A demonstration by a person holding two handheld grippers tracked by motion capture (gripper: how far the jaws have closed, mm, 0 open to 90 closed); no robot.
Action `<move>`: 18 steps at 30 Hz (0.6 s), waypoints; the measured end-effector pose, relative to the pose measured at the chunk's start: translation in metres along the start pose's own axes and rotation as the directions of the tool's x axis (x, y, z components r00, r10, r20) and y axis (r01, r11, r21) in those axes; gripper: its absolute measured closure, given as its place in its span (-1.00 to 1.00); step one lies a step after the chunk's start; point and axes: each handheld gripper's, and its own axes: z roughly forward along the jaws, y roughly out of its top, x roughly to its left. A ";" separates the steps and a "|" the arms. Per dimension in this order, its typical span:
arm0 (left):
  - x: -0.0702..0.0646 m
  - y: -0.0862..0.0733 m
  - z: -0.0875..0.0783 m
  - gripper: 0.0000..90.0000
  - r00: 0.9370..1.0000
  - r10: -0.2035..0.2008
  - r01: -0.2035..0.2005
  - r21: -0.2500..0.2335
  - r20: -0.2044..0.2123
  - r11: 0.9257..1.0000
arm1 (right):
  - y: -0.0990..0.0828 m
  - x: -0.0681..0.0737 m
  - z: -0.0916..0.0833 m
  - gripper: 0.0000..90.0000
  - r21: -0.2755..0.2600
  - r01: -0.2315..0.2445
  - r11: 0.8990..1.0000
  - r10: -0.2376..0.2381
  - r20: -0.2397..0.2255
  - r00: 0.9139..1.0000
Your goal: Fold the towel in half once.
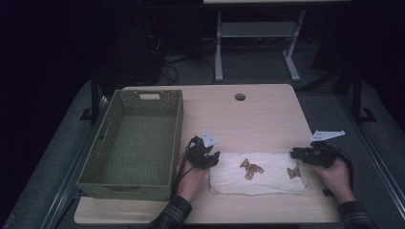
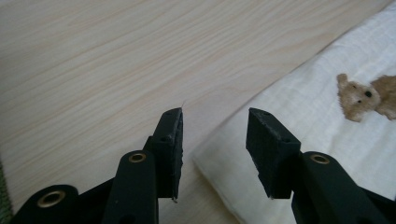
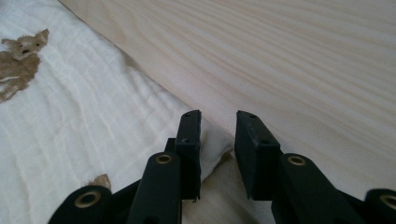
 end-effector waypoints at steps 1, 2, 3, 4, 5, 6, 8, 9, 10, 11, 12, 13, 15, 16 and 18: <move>0.000 0.000 0.000 0.23 1.000 -0.001 0.001 0.000 -0.002 1.000 | 0.000 0.000 0.001 0.58 0.005 -0.002 1.000 0.002 0.000 1.000; 0.001 0.000 0.001 0.23 1.000 -0.001 0.001 0.002 -0.004 1.000 | -0.001 0.001 0.002 0.62 0.006 0.001 1.000 -0.001 0.000 1.000; 0.001 0.000 0.002 0.23 1.000 0.004 -0.004 0.007 -0.010 1.000 | -0.001 0.001 0.002 0.69 0.003 0.009 1.000 -0.009 -0.003 1.000; 0.001 -0.001 0.003 0.23 1.000 0.002 -0.002 0.008 -0.014 1.000 | -0.001 0.002 0.002 0.76 0.004 0.009 1.000 -0.009 0.001 1.000; 0.001 -0.002 0.005 0.23 1.000 0.000 0.000 0.012 -0.021 1.000 | -0.002 0.001 0.002 0.83 0.004 0.014 1.000 -0.014 0.002 1.000; 0.002 -0.002 0.006 0.23 1.000 0.002 -0.001 0.016 -0.023 1.000 | -0.002 0.002 0.001 0.87 0.007 0.011 1.000 -0.011 -0.004 1.000; 0.004 -0.004 0.008 0.23 1.000 -0.007 0.007 0.022 -0.027 1.000 | -0.002 0.003 0.002 0.89 0.004 0.018 1.000 -0.018 -0.002 1.000; 0.005 -0.004 0.010 0.23 1.000 -0.008 0.009 0.024 -0.027 1.000 | -0.001 0.003 0.002 0.89 0.008 0.017 1.000 -0.017 0.001 1.000; 0.006 -0.005 0.012 0.23 0.999 -0.006 0.007 0.028 -0.032 1.000 | -0.001 0.004 0.002 0.89 0.009 0.017 1.000 -0.017 0.002 1.000; 0.006 -0.005 0.013 0.23 0.999 -0.007 0.008 0.031 -0.032 1.000 | -0.001 0.003 0.002 0.89 0.008 0.018 1.000 -0.018 0.001 1.000; 0.006 -0.006 0.014 0.23 0.999 -0.010 0.011 0.034 -0.033 0.999 | -0.001 0.003 0.002 0.89 0.007 0.017 1.000 -0.017 -0.002 1.000; 0.007 -0.006 0.016 0.24 0.999 -0.008 0.009 0.043 -0.032 0.999 | -0.001 0.003 0.002 0.89 0.005 0.020 1.000 -0.020 -0.002 1.000; 0.008 -0.008 0.021 0.29 1.000 -0.011 0.012 0.062 -0.022 0.998 | -0.001 0.004 0.002 0.89 0.009 0.020 1.000 -0.020 0.005 1.000; 0.008 -0.009 0.022 0.34 1.000 -0.011 0.012 0.069 -0.015 0.998 | -0.001 0.003 0.002 0.89 0.011 0.029 1.000 -0.030 0.010 1.000; 0.008 -0.010 0.023 0.47 1.000 -0.013 0.013 0.067 0.006 0.998 | 0.000 0.004 0.002 0.90 0.015 0.036 0.999 -0.036 0.018 0.999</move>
